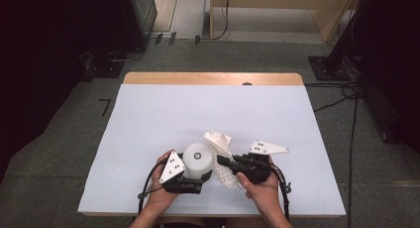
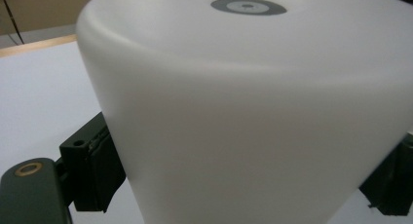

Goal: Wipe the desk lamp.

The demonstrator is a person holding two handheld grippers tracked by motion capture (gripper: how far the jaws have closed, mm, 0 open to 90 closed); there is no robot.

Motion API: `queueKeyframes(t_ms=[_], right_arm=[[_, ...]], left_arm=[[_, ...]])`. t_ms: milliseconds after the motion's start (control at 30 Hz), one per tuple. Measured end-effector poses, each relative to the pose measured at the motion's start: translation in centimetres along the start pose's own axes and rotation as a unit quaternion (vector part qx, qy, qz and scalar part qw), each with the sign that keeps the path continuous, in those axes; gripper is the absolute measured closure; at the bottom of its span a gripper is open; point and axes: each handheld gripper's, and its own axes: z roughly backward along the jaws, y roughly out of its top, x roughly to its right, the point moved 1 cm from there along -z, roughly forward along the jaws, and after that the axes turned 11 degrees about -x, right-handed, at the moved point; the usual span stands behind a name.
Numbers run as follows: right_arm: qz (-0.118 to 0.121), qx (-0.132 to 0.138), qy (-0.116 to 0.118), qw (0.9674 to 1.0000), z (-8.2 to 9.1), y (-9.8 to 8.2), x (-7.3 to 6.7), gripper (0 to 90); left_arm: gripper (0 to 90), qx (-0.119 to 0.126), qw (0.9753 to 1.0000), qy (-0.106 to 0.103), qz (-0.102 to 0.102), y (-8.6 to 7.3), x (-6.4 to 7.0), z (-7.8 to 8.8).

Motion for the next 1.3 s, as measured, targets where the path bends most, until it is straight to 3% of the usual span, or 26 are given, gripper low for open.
queueKeyframes(t_ms=[67,300,533,633,867,967,1300], right_arm=[[0.004,0.0,0.0,1.0,-0.1,0.0,-0.1,79.2],[-0.032,-0.037,-0.015,0.9987,-1.8,-1.4,1.5,79.3],[-0.028,-0.016,-0.01,0.9994,-0.7,-0.5,0.8,79.2],[-0.026,-0.014,-0.012,0.9995,-0.5,-0.4,0.5,79.2],[-0.045,-0.041,-0.02,0.9979,-2.0,-1.4,1.4,79.3],[-0.047,-0.036,-0.022,0.998,-1.6,-1.3,1.6,79.3],[-0.053,-0.033,-0.029,0.9977,-1.4,-1.4,1.9,79.2]], left_arm=[[8.7,0.001,1.0,0.002,-0.002,0.1,-0.1,0.0],[8.7,0.01,0.9999,-0.002,-0.001,0.3,-0.2,0.5],[8.6,-0.01,0.9997,0.01,-0.018,-0.2,-0.5,-0.4],[8.6,-0.005,0.9999,0.005,-0.014,-0.4,-0.7,-0.5],[8.6,0.019,0.9996,-0.003,-0.02,-0.1,-0.7,0.0],[8.6,0.02,0.9995,0.004,-0.024,-0.3,-1.1,-0.1],[8.5,-0.012,0.9992,0.029,-0.024,-1.7,-2.1,-1.0]])
